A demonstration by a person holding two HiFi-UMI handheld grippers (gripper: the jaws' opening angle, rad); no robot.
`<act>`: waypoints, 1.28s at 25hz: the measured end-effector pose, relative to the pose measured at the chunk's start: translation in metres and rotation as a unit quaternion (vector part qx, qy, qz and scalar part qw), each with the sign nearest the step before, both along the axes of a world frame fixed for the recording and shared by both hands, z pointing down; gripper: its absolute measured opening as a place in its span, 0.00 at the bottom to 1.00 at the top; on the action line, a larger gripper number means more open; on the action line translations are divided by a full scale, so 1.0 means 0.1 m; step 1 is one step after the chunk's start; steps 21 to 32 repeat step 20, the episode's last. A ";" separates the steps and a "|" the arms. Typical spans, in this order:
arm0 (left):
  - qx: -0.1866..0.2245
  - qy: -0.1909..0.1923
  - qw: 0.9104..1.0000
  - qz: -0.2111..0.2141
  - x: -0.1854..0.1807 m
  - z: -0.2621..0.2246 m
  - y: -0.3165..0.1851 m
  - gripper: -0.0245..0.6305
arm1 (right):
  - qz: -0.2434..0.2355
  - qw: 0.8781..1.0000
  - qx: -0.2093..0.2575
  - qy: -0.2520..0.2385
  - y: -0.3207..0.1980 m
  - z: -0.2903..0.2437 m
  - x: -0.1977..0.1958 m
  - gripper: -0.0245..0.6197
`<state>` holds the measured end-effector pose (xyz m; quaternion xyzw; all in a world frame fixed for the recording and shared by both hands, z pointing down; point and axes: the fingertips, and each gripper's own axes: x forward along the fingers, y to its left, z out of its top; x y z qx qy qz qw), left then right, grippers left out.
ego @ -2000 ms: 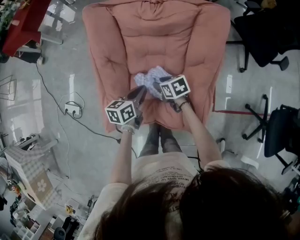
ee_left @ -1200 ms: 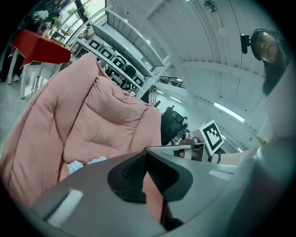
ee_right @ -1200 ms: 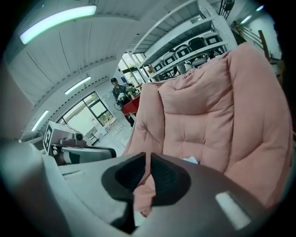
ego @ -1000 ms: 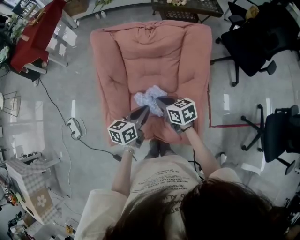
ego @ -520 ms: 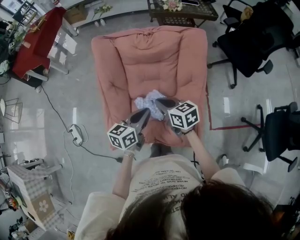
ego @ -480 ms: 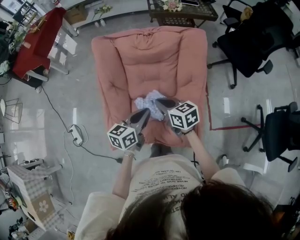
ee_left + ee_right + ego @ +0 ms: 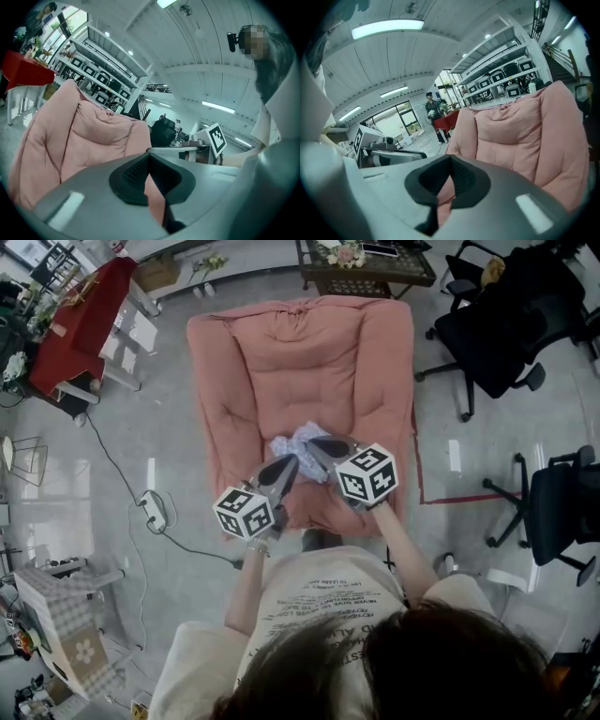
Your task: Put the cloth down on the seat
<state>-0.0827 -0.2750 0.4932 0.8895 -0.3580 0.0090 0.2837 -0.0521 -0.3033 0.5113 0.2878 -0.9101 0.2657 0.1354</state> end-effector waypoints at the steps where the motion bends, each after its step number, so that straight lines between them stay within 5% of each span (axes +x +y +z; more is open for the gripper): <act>1: 0.002 0.000 1.000 0.000 0.01 -0.01 0.01 0.02 | 0.000 1.000 0.001 -0.002 0.01 -0.01 0.00 0.04; 32: 0.017 -0.005 1.000 0.006 0.08 -0.10 0.07 0.02 | -0.007 1.000 0.017 -0.014 0.10 -0.10 0.03 0.04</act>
